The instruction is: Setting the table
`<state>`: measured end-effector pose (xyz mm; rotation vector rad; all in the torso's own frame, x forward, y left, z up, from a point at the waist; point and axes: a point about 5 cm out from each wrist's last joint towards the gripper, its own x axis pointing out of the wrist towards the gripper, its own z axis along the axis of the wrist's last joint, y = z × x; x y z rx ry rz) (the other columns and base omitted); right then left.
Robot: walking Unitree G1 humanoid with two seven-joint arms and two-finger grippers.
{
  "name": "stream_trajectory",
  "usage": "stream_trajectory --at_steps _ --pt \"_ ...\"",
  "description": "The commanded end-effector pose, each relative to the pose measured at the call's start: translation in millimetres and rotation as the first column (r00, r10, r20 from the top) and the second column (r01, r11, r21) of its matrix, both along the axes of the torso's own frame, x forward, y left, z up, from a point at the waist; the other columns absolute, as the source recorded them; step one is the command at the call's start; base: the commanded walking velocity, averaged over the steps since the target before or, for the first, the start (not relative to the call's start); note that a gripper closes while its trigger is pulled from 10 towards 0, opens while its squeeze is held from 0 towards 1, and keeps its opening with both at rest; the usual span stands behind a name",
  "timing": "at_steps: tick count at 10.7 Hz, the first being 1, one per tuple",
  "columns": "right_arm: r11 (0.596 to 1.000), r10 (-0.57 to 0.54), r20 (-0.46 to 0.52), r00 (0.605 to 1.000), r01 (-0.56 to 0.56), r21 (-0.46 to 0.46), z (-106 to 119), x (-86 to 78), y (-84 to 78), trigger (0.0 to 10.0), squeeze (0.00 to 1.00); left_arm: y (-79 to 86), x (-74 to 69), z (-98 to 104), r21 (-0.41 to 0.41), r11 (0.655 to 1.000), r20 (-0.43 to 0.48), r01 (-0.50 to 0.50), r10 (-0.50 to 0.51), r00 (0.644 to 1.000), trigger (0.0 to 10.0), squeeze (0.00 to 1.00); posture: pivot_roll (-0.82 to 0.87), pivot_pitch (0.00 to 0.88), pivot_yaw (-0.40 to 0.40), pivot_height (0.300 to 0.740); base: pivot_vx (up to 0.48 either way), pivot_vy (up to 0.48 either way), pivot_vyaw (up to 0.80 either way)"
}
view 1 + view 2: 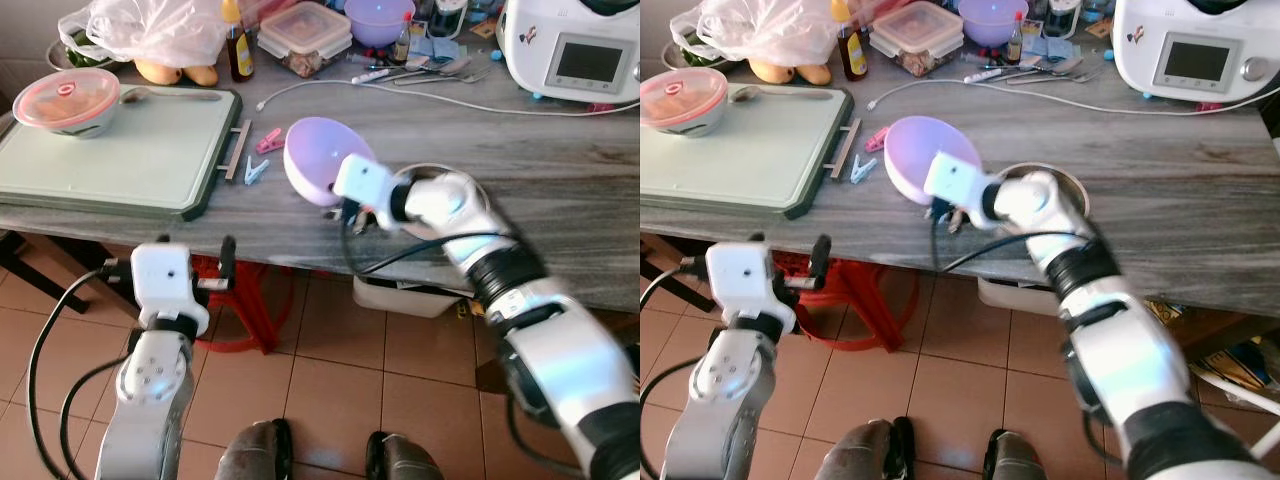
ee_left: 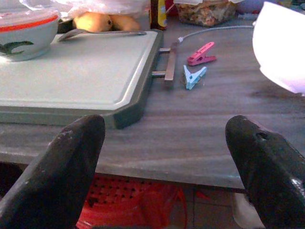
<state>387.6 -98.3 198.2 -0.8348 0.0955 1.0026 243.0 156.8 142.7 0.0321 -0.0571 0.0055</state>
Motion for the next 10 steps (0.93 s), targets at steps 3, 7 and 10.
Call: stream_trajectory --at_steps 3,7,10 --pt "0.997 0.019 0.003 1.0 -0.018 -0.071 12 1.7 -8.7 10.0 1.0 -1.2 6.2 -5 -0.001 1.0 -0.017 0.002 -0.002 1.0 10.0 0.0 0.09 0.152 0.052 0.74 0.0 0.0 0.0" --pt "0.999 0.038 -0.008 0.999 -0.038 0.018 25 -2.3 -16.8 10.0 1.0 -8.5 11.5 -13 -0.002 0.999 -0.038 0.039 -0.039 0.999 10.0 0.0 0.06 0.12 0.055 0.74 0.0 0.0 0.0" --pt "0.983 0.037 0.018 0.999 -0.039 0.177 42 -7.6 -19.4 10.0 1.0 -10.7 10.5 -19 -0.009 0.999 -0.052 0.049 -0.049 0.997 10.0 0.0 0.05 0.115 0.054 0.74 0.0 0.0 0.0"
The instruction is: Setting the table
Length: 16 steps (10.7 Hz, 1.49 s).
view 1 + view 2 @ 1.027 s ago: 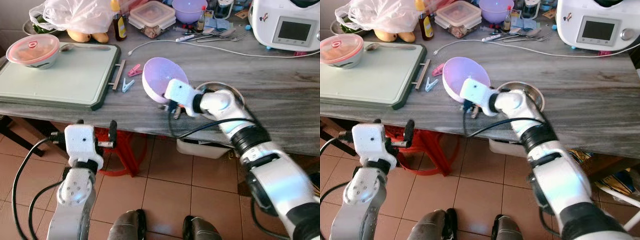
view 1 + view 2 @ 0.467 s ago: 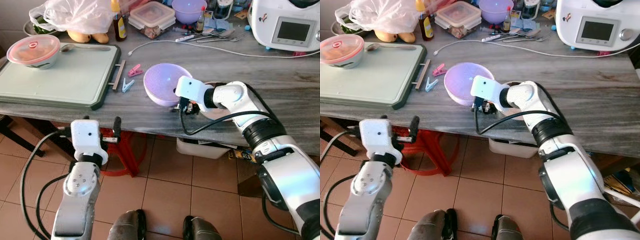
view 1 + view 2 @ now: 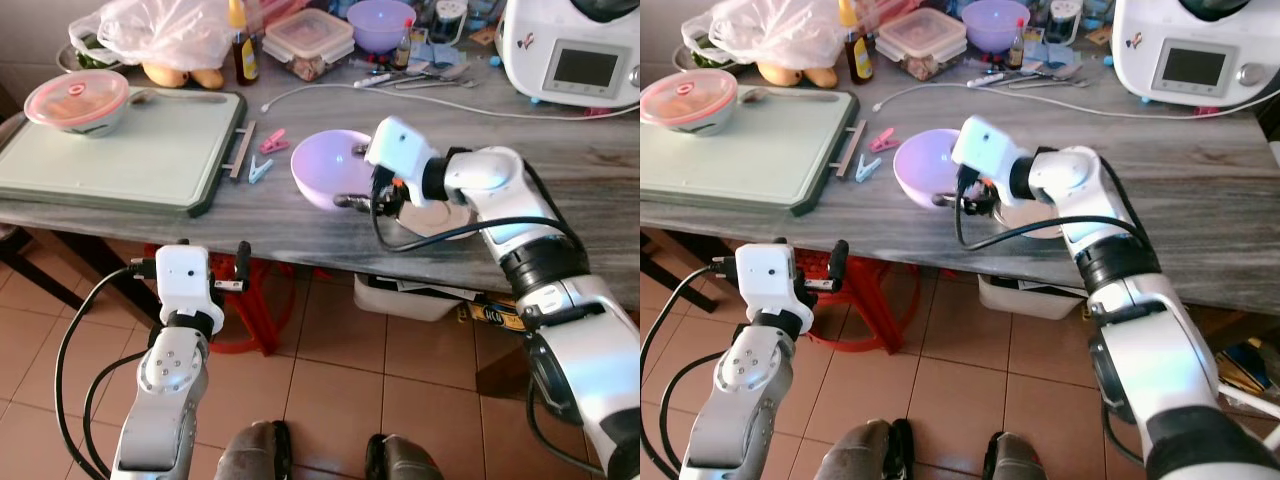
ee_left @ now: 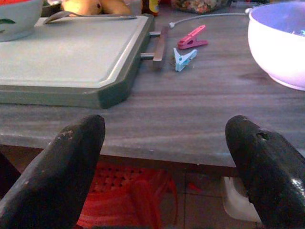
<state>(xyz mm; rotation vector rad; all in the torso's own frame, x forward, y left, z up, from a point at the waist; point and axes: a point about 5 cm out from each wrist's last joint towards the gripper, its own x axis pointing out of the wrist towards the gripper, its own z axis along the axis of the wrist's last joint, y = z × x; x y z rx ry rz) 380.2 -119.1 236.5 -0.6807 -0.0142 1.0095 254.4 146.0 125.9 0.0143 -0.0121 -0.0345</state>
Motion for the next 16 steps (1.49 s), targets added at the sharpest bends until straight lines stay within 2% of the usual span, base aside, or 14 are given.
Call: stream_trajectory --at_steps 1,3,4,5,6,7,8,9,10,11,12,13,16 --pt "0.999 0.008 0.01 1.0 -0.009 0.03 6 -2.4 -0.3 10.0 1.0 -0.4 0.3 -2 0.006 1.0 -0.003 0.009 -0.009 1.0 10.0 0.0 0.05 0.116 0.054 0.74 0.0 0.0 0.0" --pt "0.99 -0.049 0.062 0.997 0.041 0.136 11 -7.6 -5.3 10.0 1.0 0.9 -0.6 -2 0.005 1.0 0.001 0.002 -0.002 1.0 10.0 0.0 0.04 0.121 0.051 0.74 0.0 0.0 0.0" --pt "0.963 -0.141 0.175 0.975 0.094 0.253 18 -18.9 -7.9 10.0 1.0 0.9 -2.2 -2 0.002 1.0 0.0 0.0 0.0 1.0 10.0 0.0 0.04 0.131 0.055 0.74 0.0 0.0 0.0" --pt "0.95 -0.191 0.212 0.958 0.126 0.287 21 -21.3 -9.3 10.0 1.0 0.9 -2.3 -3 0.001 1.0 0.0 0.0 0.0 1.0 10.0 0.0 0.04 0.132 0.056 0.74 0.0 0.0 0.0" --pt "0.889 -0.32 0.227 0.92 0.209 0.407 26 -23.9 -15.6 10.0 1.0 0.1 -1.9 -2 0.001 1.0 0.0 0.006 -0.006 1.0 10.0 0.0 0.03 0.138 0.057 0.74 0.0 0.0 0.0" --pt "0.799 -0.489 0.217 0.845 0.334 0.5 25 -25.4 -29.2 10.0 1.0 -0.2 -1.7 -2 0.002 1.0 0.001 0.01 -0.01 1.0 10.0 0.0 0.03 0.144 0.056 0.74 0.0 0.0 0.0" --pt "0.686 -0.63 0.172 0.757 0.438 0.581 17 -33.7 -43.7 10.0 1.0 -0.4 -2.2 -1 0.001 1.0 0.005 0.02 -0.02 1.0 10.0 0.0 0.03 0.151 0.053 0.74 0.0 0.0 0.0" --pt "0.627 -0.694 0.13 0.708 0.505 0.593 7 -40.4 -50.7 10.0 1.0 0.0 -3.2 -1 -0.002 1.0 0.005 0.021 -0.021 1.0 10.0 0.0 0.02 0.156 0.053 0.74 0.0 0.0 0.0" --pt "0.584 -0.72 0.032 0.693 0.582 0.566 -16 -47.6 -52.9 10.0 0.63 -0.5 -5.4 -3 -0.003 1.0 -0.001 0.024 -0.024 1.0 10.0 0.0 0.02 0.163 0.056 0.74 0.0 0.0 0.0" --pt "0.571 -0.729 -0.006 0.685 0.612 0.547 -25 -49.6 -52.4 10.0 0.53 -1.5 -5.5 -2 -0.004 1.0 -0.004 0.03 -0.03 1.0 10.0 0.0 0.02 0.168 0.058 0.74 0.0 0.0 0.0" --pt "0.531 -0.743 -0.092 0.663 0.668 0.522 -37 -48.6 -53.3 10.0 0.39 -1.8 -5.0 -2 -0.003 0.999 -0.003 0.036 -0.036 0.999 10.0 0.0 0.02 0.171 0.057 0.74 0.0 0.0 0.0" --pt "0.509 -0.751 -0.147 0.643 0.707 0.491 -47 -47.6 -54.3 10.0 0.23 -0.5 -5.3 -2 -0.002 0.999 -0.004 0.034 -0.034 0.999 10.0 0.0 0.02 0.176 0.054 0.74 0.0 0.0 0.0" --pt "0.527 -0.719 -0.262 0.643 0.751 0.397 -64 -47.1 -50.1 10.0 0.21 1.3 -8.3 -1 0.0 1.0 -0.003 0.028 -0.028 1.0 10.0 0.0 0.03 0.184 0.046 0.74 0.0 0.0 0.0"
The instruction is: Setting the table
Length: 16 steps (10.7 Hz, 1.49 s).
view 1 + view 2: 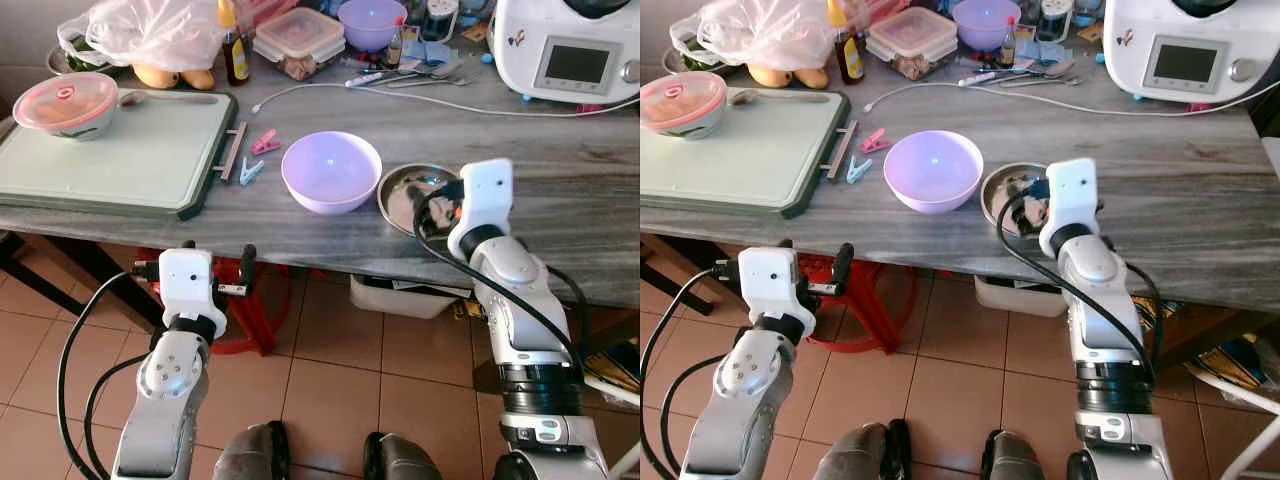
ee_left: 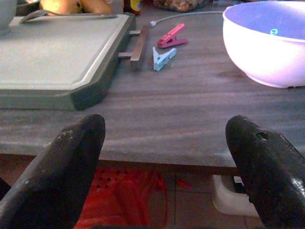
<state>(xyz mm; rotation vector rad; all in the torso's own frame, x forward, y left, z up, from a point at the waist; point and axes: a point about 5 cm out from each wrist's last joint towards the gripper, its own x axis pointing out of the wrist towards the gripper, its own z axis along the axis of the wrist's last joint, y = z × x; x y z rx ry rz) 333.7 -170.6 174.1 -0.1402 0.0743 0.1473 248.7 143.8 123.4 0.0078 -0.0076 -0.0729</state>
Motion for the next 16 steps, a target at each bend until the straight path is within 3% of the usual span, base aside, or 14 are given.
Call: stream_trajectory --at_steps 1,2,3,9,11,16 --pt "1.0 0.028 -0.037 0.999 -0.028 0.015 -4 -0.6 4.5 10.0 0.21 3.2 -3.3 1 0.006 1.0 0.001 -0.01 0.01 1.0 10.0 0.0 0.03 0.184 0.047 0.74 0.0 0.0 0.0" --pt "0.998 0.063 -0.071 0.995 -0.062 0.016 -8 -1.2 9.9 10.0 0.14 3.3 -3.5 1 0.007 1.0 -0.001 -0.01 0.01 1.0 10.0 0.0 0.03 0.184 0.049 0.74 0.0 0.0 0.0" --pt "0.992 0.121 -0.117 0.986 -0.117 0.038 -16 -4.8 20.2 10.0 0.0 4.6 -2.9 1 0.009 1.0 -0.003 -0.013 0.013 1.0 10.0 0.0 0.04 0.185 0.053 0.74 0.0 0.0 0.0" --pt "0.978 0.201 -0.193 0.96 -0.187 0.089 -21 -10.6 32.9 10.0 0.0 5.6 -3.2 2 0.014 1.0 -0.007 -0.017 0.017 1.0 10.0 0.0 0.04 0.196 0.054 0.74 0.0 0.0 0.0" --pt "0.982 0.174 -0.171 0.97 -0.159 0.099 -13 -10.0 30.3 10.0 0.0 5.6 -2.9 2 0.015 1.0 -0.007 -0.017 0.018 1.0 10.0 0.0 0.04 0.194 0.054 0.74 0.0 0.0 0.0" --pt "0.989 0.063 -0.009 0.998 -0.061 0.132 9 -12.6 20.1 10.0 0.0 7.6 -0.5 3 0.01 0.999 0.011 -0.052 0.052 0.999 10.0 0.0 0.03 0.157 0.05 0.74 0.0 0.0 0.0"
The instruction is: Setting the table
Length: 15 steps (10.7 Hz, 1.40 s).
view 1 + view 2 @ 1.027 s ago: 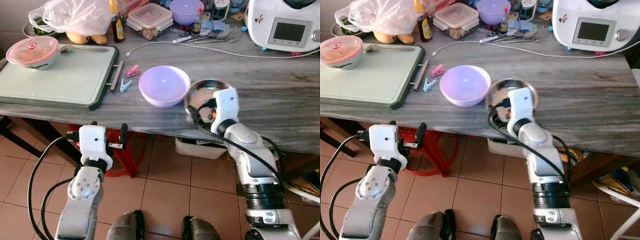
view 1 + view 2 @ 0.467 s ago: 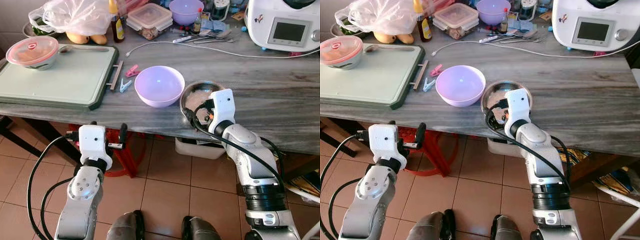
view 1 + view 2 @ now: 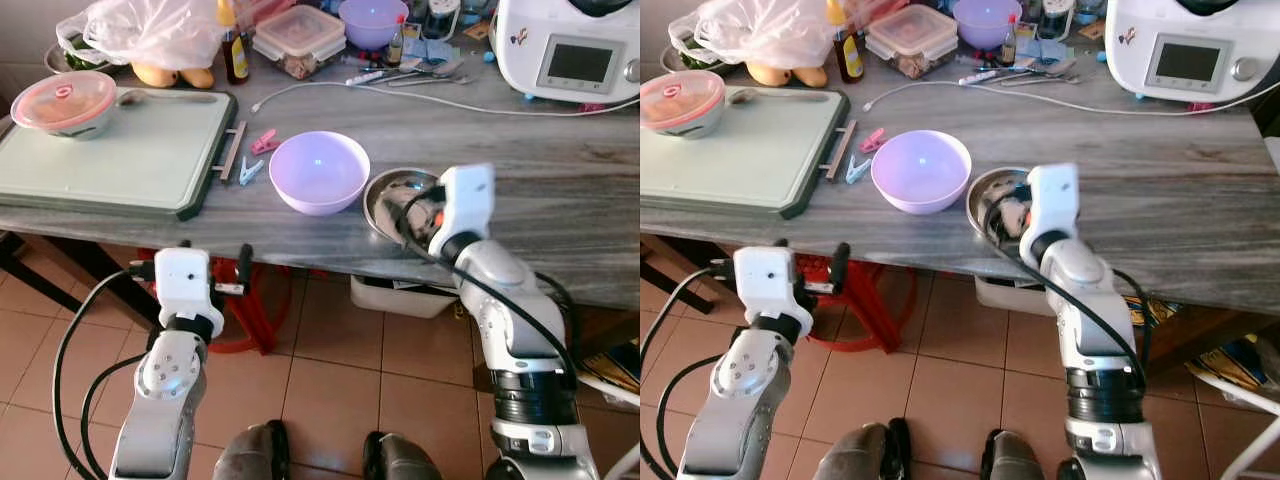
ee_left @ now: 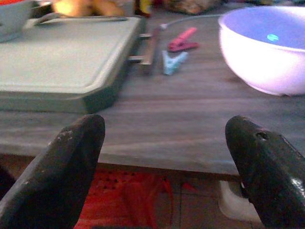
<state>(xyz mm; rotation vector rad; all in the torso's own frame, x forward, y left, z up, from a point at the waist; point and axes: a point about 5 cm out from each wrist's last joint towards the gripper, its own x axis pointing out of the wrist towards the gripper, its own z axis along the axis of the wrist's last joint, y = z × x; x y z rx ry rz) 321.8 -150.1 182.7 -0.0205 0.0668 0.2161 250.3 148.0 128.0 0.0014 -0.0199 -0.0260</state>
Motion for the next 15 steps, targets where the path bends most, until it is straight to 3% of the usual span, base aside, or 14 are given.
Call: stream_trajectory --at_steps 1,6,8,15 --pt "1.0 -0.01 0.063 0.998 0.009 0.018 4 -8.0 1.8 10.0 0.0 7.5 0.4 -2 -0.004 0.999 -0.017 -0.048 0.048 0.999 10.0 0.0 0.03 0.125 0.044 0.74 0.0 0.0 0.0" --pt "0.997 -0.068 0.185 0.98 0.061 0.043 -11 -26.9 1.2 10.0 0.0 6.6 6.3 -7 -0.017 0.995 -0.005 -0.103 0.102 0.995 10.0 0.0 0.01 0.038 0.027 0.74 -0.054 0.0 0.0" --pt "0.995 -0.094 0.188 0.978 0.097 -0.007 -17 -23.8 -2.2 10.0 0.0 7.8 12.4 -5 -0.014 0.993 0.01 -0.118 0.118 0.993 10.0 0.0 0.01 0.032 0.026 0.74 -0.274 0.0 0.0" --pt "0.996 -0.084 0.168 0.982 0.084 0.004 -29 -24.2 -0.6 10.0 0.0 6.7 8.7 -15 0.014 0.995 -0.024 -0.103 0.103 0.994 10.0 0.0 0.0 0.029 0.053 0.74 -0.264 0.0 -0.42"
